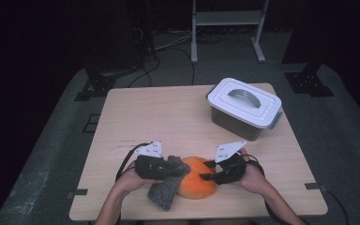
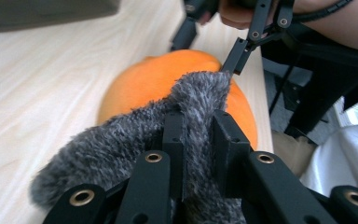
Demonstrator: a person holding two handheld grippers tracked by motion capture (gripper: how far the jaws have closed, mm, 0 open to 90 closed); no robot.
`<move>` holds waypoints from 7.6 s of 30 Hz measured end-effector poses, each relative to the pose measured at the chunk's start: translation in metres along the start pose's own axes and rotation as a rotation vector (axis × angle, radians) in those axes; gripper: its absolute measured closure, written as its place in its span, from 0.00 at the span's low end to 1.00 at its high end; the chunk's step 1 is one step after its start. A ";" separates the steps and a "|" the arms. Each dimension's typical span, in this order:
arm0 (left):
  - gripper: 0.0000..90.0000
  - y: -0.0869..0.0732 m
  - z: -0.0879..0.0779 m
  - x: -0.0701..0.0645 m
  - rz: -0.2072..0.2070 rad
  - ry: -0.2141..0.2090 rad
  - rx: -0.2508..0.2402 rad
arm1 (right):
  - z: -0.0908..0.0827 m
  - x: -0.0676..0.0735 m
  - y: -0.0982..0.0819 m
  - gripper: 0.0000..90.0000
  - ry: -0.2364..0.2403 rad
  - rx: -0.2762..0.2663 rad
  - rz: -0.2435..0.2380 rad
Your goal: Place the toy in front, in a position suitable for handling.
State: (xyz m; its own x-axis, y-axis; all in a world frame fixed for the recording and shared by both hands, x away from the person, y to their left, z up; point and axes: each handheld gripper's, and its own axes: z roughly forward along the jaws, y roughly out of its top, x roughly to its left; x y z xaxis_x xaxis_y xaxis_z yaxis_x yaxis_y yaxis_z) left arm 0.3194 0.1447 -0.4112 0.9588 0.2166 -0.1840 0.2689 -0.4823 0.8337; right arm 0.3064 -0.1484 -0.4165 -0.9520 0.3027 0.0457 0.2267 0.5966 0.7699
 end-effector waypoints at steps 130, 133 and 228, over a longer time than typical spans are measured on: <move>0.85 -0.009 0.006 0.008 -0.069 0.048 -0.093 | -0.014 0.000 -0.006 0.59 -0.009 -0.019 -0.031; 0.85 -0.013 0.004 0.011 -0.082 0.062 -0.077 | -0.015 0.002 -0.005 0.58 -0.005 -0.015 -0.038; 0.84 0.003 0.010 -0.003 -0.015 -0.019 -0.091 | -0.016 0.003 0.008 0.39 0.005 -0.094 0.024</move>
State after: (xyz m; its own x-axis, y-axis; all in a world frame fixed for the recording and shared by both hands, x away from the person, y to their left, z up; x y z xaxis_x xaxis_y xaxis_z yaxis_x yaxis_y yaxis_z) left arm 0.3180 0.1340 -0.4131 0.9565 0.2066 -0.2059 0.2746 -0.3995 0.8746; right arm 0.3019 -0.1541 -0.4000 -0.9476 0.3122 0.0682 0.2297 0.5170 0.8246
